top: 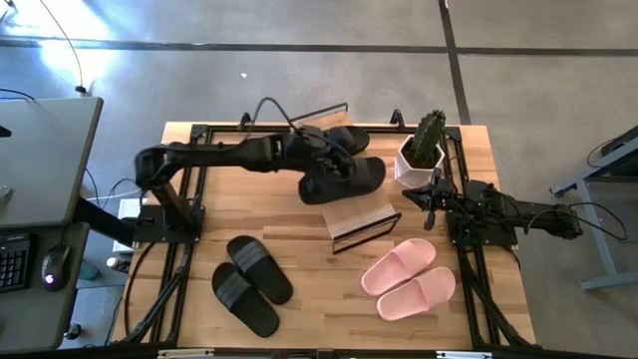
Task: Pick and place slides into the shelf
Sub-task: Put the black slide on the shelf
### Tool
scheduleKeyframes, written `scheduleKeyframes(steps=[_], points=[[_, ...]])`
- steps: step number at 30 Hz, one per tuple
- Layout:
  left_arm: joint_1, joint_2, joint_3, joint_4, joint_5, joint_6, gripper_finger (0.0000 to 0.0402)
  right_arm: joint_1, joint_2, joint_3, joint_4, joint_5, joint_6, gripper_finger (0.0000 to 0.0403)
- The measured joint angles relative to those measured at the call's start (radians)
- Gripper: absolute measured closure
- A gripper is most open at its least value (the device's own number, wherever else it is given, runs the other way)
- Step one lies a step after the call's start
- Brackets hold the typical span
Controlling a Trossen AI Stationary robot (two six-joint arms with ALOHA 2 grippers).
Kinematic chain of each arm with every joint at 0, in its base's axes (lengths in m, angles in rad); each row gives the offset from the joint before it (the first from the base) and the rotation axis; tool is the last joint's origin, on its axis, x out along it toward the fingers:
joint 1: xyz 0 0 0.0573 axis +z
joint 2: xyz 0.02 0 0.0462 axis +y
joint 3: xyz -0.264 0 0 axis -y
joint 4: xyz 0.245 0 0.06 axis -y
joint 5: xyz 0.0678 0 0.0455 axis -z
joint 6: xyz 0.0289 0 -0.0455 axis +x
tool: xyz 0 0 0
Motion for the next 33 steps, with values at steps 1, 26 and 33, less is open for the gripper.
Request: scheduleKeyframes(steps=[1,26,33], points=[[0.000,0.007,0.000,-0.005,-0.008,0.002,0.0401,0.000,0.000,0.000,0.000,-0.001,0.000,0.0402],[0.014,0.034,0.001,-0.030,-0.107,0.085,0.0401,0.000,0.001,0.000,-0.003,-0.003,0.008,0.0402],[0.034,0.038,0.001,-0.029,-0.081,0.082,0.0401,0.000,0.001,0.000,-0.004,-0.002,0.008,0.0402]])
